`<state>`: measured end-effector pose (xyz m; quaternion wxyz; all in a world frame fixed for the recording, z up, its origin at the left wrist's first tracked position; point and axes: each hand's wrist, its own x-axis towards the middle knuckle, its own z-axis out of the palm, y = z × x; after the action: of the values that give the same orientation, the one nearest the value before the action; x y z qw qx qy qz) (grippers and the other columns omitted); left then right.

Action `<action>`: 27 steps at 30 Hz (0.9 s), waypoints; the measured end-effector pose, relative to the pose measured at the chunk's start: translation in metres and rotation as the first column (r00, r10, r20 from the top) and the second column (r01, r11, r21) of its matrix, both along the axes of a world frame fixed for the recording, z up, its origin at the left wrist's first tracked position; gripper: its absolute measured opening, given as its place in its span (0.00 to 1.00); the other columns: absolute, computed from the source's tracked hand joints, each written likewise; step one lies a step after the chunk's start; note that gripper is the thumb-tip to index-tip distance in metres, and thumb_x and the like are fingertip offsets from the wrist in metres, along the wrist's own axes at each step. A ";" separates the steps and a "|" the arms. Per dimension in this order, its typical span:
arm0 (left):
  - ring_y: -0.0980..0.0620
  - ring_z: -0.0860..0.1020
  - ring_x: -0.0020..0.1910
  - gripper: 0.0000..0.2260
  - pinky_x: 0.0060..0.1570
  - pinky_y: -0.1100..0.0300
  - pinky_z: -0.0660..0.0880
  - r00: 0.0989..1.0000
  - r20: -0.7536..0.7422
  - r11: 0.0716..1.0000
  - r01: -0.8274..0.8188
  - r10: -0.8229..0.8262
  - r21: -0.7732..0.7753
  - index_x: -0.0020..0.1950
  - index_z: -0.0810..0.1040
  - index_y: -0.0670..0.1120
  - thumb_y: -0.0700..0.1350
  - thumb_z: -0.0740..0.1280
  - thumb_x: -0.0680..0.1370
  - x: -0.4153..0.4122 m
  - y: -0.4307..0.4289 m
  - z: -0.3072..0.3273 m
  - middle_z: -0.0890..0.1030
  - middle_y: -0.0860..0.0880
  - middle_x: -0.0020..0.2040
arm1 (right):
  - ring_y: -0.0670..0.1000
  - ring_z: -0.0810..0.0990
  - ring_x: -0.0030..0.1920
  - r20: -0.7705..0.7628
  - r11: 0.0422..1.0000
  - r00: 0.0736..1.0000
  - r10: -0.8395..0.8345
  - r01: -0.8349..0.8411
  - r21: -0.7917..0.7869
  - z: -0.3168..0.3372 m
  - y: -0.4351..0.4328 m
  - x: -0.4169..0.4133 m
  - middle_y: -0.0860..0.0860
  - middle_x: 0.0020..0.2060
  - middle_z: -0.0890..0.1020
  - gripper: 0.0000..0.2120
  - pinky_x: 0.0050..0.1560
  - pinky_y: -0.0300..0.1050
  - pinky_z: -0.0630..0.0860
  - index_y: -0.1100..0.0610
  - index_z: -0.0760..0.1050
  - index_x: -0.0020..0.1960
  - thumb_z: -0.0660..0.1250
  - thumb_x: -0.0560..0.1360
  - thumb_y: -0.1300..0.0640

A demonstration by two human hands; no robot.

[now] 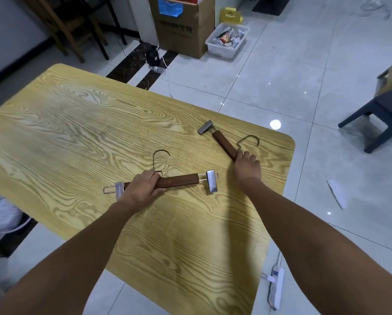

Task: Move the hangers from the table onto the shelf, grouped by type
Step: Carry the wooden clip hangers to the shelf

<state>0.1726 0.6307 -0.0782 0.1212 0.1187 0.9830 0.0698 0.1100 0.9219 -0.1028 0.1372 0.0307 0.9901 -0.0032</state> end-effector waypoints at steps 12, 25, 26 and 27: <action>0.46 0.72 0.56 0.18 0.56 0.56 0.66 0.999 -0.025 1.000 0.023 -0.023 0.004 0.62 0.73 0.43 0.54 0.62 0.78 0.022 0.015 0.017 0.74 0.46 0.56 | 0.58 0.76 0.59 -0.009 0.993 0.997 -0.080 0.079 -0.089 0.017 -0.012 0.027 0.58 0.60 0.74 0.19 0.57 0.50 0.71 0.62 0.66 0.64 0.64 0.75 0.60; 0.47 0.73 0.57 0.18 0.54 0.57 0.67 0.988 -0.121 0.995 -0.097 0.094 -0.015 0.61 0.73 0.44 0.54 0.62 0.79 0.108 -0.024 0.110 0.74 0.47 0.57 | 0.56 0.78 0.54 -0.207 0.972 0.976 0.069 -0.113 -0.208 0.146 -0.084 0.045 0.53 0.52 0.81 0.13 0.54 0.47 0.68 0.53 0.74 0.58 0.65 0.76 0.51; 0.47 0.73 0.56 0.17 0.54 0.57 0.67 0.986 -0.127 0.993 -0.113 0.109 -0.025 0.61 0.73 0.44 0.54 0.62 0.79 0.116 -0.030 0.120 0.74 0.47 0.57 | 0.56 0.79 0.54 -0.230 0.968 0.969 0.087 -0.137 -0.211 0.158 -0.093 0.046 0.53 0.52 0.81 0.12 0.54 0.47 0.68 0.52 0.75 0.58 0.65 0.76 0.50; 0.47 0.73 0.56 0.17 0.54 0.57 0.67 0.981 -0.136 0.990 -0.141 0.135 -0.032 0.60 0.73 0.44 0.54 0.62 0.78 0.127 -0.040 0.132 0.74 0.47 0.56 | 0.56 0.79 0.54 -0.255 0.960 0.960 0.113 -0.172 -0.221 0.171 -0.107 0.049 0.53 0.51 0.82 0.12 0.54 0.47 0.68 0.52 0.75 0.57 0.66 0.75 0.50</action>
<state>0.2997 0.5903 0.0534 0.0525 0.0523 0.9960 0.0493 0.1592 0.8153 0.0678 0.0190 -0.0585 0.9912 -0.1171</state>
